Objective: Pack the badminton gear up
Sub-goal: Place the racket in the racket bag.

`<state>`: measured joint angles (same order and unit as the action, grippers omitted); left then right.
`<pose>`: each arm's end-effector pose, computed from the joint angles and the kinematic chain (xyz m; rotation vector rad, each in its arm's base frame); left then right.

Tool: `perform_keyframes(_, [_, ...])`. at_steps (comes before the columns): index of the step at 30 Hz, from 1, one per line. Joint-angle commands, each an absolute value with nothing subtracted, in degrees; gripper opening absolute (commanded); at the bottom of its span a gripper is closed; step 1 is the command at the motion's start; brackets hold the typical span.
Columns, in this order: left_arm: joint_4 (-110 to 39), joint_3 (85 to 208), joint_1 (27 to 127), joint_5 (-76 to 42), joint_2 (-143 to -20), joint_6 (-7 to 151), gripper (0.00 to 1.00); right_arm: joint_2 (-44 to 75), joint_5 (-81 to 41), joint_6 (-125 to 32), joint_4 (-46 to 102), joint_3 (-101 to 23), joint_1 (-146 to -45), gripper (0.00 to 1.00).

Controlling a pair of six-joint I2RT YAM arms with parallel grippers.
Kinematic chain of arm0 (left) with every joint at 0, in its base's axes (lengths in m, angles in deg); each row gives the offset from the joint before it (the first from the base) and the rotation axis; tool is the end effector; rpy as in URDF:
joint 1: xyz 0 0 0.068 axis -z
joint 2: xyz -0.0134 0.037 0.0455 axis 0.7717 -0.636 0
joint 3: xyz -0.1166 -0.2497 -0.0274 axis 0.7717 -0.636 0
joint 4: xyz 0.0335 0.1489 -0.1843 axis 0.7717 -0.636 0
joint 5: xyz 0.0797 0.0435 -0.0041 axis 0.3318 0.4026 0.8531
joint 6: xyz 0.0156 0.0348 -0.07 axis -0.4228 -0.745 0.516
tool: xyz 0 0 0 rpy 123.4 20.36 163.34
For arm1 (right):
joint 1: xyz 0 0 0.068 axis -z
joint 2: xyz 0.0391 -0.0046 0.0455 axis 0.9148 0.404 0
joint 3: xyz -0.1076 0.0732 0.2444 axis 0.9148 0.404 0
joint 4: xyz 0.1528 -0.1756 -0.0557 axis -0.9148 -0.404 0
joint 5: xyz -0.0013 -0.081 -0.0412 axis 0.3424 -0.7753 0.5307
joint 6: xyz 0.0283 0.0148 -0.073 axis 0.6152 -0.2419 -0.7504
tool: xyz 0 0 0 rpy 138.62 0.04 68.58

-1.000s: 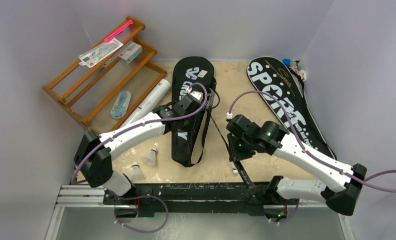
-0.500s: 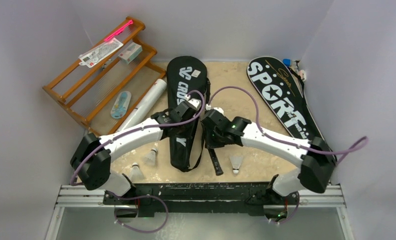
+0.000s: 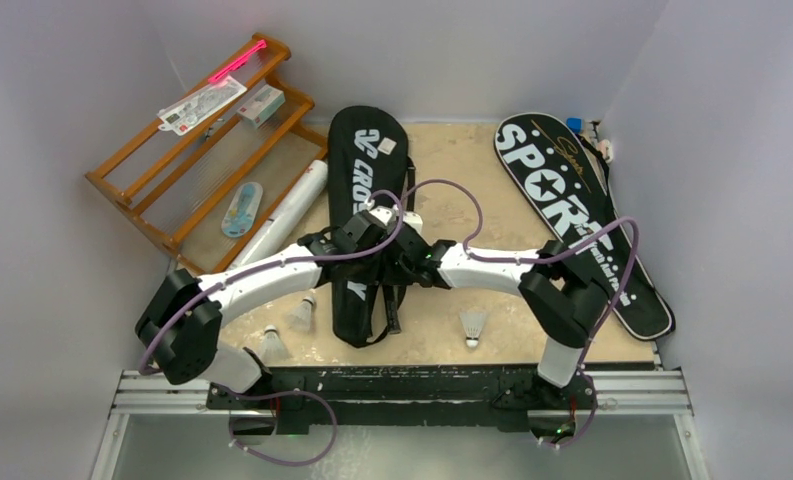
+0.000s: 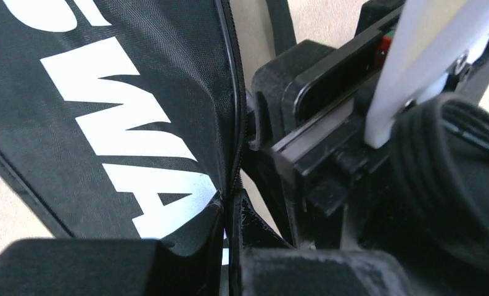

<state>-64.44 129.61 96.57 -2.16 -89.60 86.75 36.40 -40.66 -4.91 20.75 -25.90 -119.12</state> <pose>0.2090 -0.2060 0.2088 0.4085 2.5426 -0.3492 0.2409 0.2935 0.1763 0.0109 2.4518 0.5572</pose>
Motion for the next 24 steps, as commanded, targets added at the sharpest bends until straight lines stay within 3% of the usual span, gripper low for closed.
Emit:
perform_keyframes(1, [-63.0, 128.0, 97.5, -7.9, -85.7, 87.3, 0.00, 35.4, -37.5, -1.2, 44.3, -22.3, -114.0, 0.00])
perform_keyframes(4, [-62.0, 126.6, 97.4, -9.8, -85.3, 87.8, 0.00, 35.1, -31.0, -4.5, 49.1, -21.1, -113.1, 0.06])
perform_keyframes(10, [-61.6, 124.6, 97.5, -9.3, -84.4, 88.8, 0.00, 28.5, -25.2, -7.4, 51.2, -14.8, -112.1, 0.45])
perform_keyframes(12, [-61.8, 124.3, 97.4, -8.6, -84.3, 89.0, 0.00, 25.3, -24.3, -7.3, 51.6, -11.6, -110.9, 0.51])
perform_keyframes(21, [-63.9, 123.9, 97.4, -5.8, -84.0, 90.2, 0.00, 19.7, -21.9, -9.1, 41.8, -10.5, -106.5, 0.51])
perform_keyframes(24, [-63.6, 123.1, 97.5, -6.2, -84.2, 90.6, 0.16, 23.3, -22.0, -9.9, 35.7, -15.3, -104.4, 0.44])
